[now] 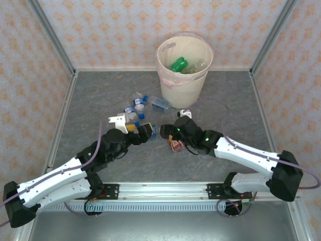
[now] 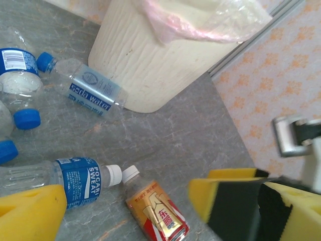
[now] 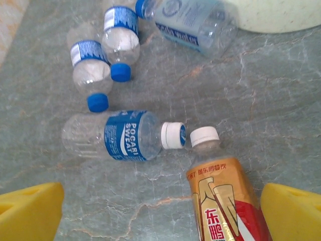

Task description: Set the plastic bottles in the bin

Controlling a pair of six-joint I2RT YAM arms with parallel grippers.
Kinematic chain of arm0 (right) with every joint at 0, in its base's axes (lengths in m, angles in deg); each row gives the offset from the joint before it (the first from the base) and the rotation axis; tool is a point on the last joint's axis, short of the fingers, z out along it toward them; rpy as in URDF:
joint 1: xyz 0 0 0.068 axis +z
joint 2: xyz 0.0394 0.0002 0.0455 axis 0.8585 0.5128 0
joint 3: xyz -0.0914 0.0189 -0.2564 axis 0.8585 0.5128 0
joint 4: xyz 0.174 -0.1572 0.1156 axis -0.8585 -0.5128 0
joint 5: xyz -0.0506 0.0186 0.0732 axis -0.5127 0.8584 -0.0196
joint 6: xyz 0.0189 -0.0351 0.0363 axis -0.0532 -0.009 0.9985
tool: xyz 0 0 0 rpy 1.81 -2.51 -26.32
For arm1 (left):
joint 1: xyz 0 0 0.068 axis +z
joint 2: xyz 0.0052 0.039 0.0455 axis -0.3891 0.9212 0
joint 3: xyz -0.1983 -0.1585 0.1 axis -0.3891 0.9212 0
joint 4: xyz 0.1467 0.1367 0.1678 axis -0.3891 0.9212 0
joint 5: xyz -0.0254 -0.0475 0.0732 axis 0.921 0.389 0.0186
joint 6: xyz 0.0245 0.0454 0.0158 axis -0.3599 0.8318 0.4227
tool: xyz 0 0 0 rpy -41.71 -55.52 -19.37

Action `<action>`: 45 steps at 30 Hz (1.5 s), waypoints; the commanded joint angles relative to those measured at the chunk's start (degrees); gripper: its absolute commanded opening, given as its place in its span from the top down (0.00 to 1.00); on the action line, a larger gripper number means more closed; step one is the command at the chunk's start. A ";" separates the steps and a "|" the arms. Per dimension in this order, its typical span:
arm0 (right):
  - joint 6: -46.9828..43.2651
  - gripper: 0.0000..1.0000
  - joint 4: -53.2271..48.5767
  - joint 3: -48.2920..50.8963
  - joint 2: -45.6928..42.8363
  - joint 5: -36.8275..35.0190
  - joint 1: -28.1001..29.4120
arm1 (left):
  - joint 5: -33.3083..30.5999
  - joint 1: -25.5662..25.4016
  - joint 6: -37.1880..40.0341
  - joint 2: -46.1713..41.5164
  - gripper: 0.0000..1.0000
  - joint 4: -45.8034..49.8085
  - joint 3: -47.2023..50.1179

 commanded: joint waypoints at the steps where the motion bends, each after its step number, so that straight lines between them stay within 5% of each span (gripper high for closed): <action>1: 0.20 0.00 0.57 0.38 1.57 -3.05 0.56 | -1.77 -0.30 -0.10 -1.85 0.01 0.05 -0.20; 18: -0.34 0.11 -0.64 1.00 7.33 0.64 1.08 | -2.41 -0.32 0.19 -3.91 0.01 3.43 -1.17; 45: 1.70 0.09 -1.09 1.46 15.75 -2.12 1.96 | -2.01 -0.32 1.15 -2.50 0.01 3.66 -2.15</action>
